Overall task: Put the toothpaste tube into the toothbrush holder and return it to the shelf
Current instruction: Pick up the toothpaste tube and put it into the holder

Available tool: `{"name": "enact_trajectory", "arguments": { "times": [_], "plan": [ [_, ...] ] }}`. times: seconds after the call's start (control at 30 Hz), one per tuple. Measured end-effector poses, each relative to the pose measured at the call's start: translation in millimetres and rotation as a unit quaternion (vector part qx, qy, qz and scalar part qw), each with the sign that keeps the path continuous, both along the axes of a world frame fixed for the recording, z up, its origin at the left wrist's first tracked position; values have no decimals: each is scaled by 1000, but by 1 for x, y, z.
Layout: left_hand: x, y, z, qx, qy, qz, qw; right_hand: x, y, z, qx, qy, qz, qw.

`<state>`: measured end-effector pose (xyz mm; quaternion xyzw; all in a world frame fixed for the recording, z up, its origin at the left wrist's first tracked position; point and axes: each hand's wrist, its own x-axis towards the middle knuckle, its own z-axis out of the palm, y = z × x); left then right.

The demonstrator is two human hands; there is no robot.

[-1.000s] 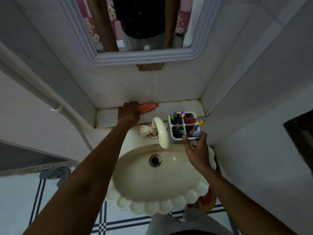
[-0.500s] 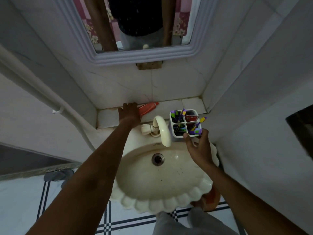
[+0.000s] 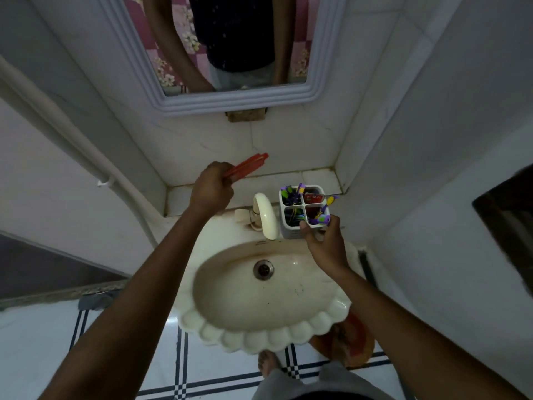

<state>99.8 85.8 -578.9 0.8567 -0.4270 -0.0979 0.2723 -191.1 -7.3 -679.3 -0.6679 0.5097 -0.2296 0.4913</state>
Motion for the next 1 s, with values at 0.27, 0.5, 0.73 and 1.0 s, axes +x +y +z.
{"name": "enact_trajectory", "arguments": {
  "times": [0.27, 0.5, 0.73, 1.0],
  "plan": [
    [-60, 10, 85, -37, -62, -85, 994, -9, -8, 22, -21, 45, 32, 998],
    [-120, -1, 87, 21, -153, -178, 972, -17, -3, 35, -14, 35, 45, 998],
    [-138, -20, 70, 70, -131, -174, 973, -22, -4, 41, -14, 35, 55, 998],
    [-144, -30, 50, 76, -91, -135, 984, -25, 3, 39, 9, -17, 52, 998]
  ]
}}
